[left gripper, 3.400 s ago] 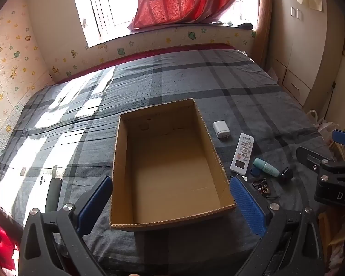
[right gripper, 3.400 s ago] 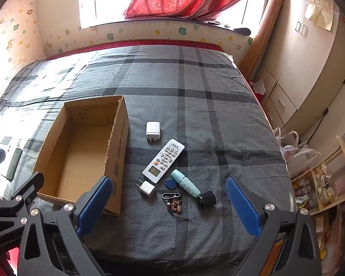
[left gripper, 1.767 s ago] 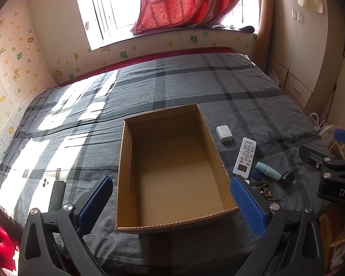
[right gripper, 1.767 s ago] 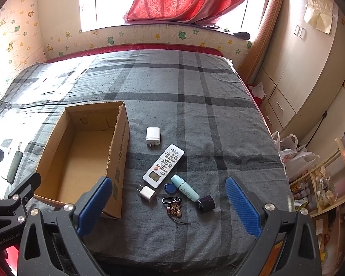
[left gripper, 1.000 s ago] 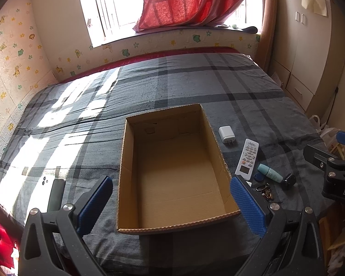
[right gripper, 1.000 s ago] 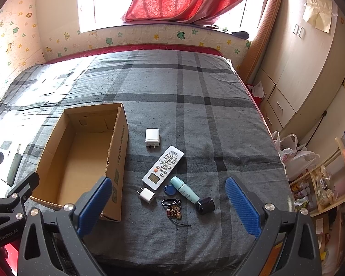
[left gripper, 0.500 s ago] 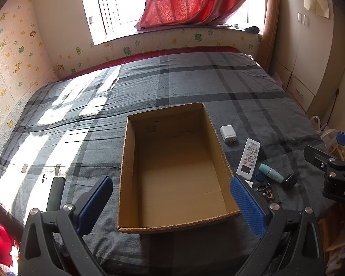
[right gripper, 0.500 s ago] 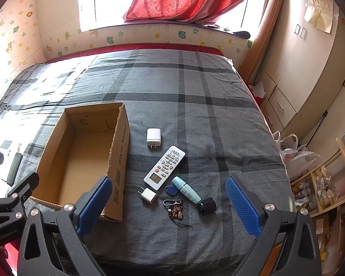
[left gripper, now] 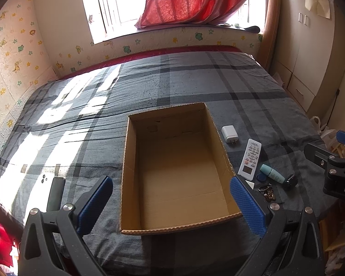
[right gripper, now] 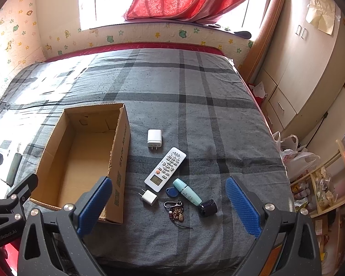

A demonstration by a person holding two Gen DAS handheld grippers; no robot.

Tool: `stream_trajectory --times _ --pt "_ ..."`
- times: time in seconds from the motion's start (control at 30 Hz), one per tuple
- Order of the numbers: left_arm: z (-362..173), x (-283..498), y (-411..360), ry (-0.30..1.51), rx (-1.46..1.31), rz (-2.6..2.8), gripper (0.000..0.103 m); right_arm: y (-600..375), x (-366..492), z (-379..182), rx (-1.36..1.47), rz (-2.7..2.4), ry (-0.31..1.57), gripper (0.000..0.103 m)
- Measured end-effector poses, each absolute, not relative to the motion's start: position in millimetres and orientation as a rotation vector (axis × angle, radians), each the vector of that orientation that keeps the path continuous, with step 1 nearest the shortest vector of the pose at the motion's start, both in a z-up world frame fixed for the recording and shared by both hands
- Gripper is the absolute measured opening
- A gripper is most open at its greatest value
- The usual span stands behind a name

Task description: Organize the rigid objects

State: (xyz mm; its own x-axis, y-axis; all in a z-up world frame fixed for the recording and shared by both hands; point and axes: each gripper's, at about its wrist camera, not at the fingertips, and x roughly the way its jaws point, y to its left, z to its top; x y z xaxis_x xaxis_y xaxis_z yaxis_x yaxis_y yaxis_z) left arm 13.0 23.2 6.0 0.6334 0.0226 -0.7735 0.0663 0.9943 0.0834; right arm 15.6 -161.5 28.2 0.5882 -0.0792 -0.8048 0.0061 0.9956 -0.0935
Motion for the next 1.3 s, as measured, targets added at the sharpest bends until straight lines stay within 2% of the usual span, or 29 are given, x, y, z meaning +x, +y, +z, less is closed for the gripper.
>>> stream_trajectory --times 0.73,1.3 --pt "-9.1 40.9 49.8 0.881 0.091 -0.028 0.103 -166.4 32.6 13.0 -0.081 -0.07 0.982 0.101" --pt "-98.5 105.2 110.3 0.94 0.09 0.03 0.103 -174.3 48.4 -13.8 -0.077 -0.089 1.043 0.101"
